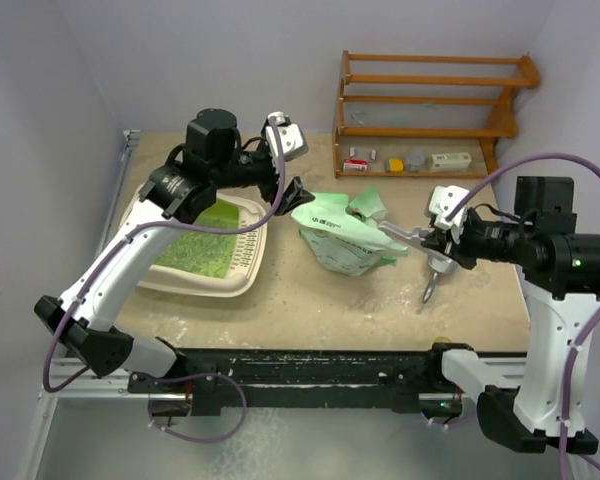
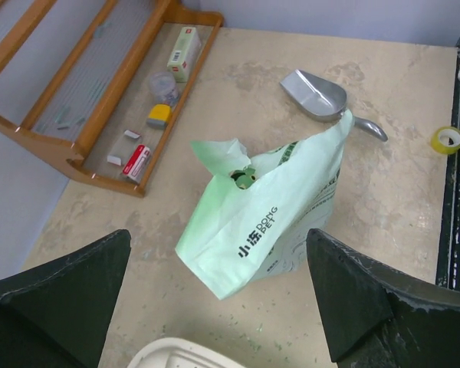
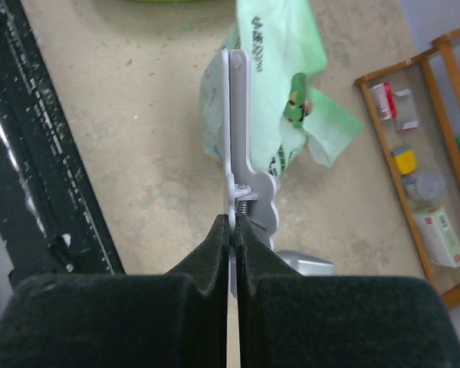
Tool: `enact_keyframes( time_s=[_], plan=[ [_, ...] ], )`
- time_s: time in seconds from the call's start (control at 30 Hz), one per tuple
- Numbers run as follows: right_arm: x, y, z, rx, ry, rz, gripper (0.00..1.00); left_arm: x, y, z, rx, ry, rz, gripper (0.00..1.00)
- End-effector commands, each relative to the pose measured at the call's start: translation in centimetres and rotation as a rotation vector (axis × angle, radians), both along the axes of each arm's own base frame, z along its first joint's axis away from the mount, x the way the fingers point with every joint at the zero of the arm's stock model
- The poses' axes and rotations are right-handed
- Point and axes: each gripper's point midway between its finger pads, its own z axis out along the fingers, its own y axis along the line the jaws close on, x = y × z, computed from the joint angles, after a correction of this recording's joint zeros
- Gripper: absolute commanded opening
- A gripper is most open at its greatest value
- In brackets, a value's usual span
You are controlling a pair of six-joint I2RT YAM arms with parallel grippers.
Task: Fill the litter box with clean litter
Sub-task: Pick up the clamp at the center of the board.
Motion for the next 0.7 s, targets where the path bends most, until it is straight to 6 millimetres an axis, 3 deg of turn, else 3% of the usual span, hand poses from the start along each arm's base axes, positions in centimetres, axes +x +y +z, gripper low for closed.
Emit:
enact_keyframes(
  time_s=[0.0,0.1,0.17,0.27,0.43,0.67],
  plan=[
    [-0.1,-0.3,-3.6,-0.064,0.176,0.044,0.00,0.5,-2.3,2.3,-0.094,-0.032,-0.082,0.91],
    [0.8,-0.6,-4.4,-0.071,0.198,-0.010,0.00,0.2,-4.2,2.7,-0.113,0.021,-0.132,0.87],
    [0.6,-0.2,-5.2,-0.074,0.230,0.014,0.00,-0.9,-6.2,1.7,-0.049,0.023,-0.174,0.86],
    [2.2,-0.8,-5.9,-0.081,0.249,-0.084,0.00,-2.4,-8.4,-0.3,0.060,-0.004,-0.207,0.88],
    [3.2,-0.8,-6.0,-0.062,0.252,-0.124,0.00,-3.8,-8.6,-0.4,0.045,-0.003,-0.270,0.89],
    [3.2,0.3,-5.4,-0.014,0.263,-0.092,0.00,-4.5,-10.1,-1.2,-0.015,0.030,-0.318,0.77]
  ],
)
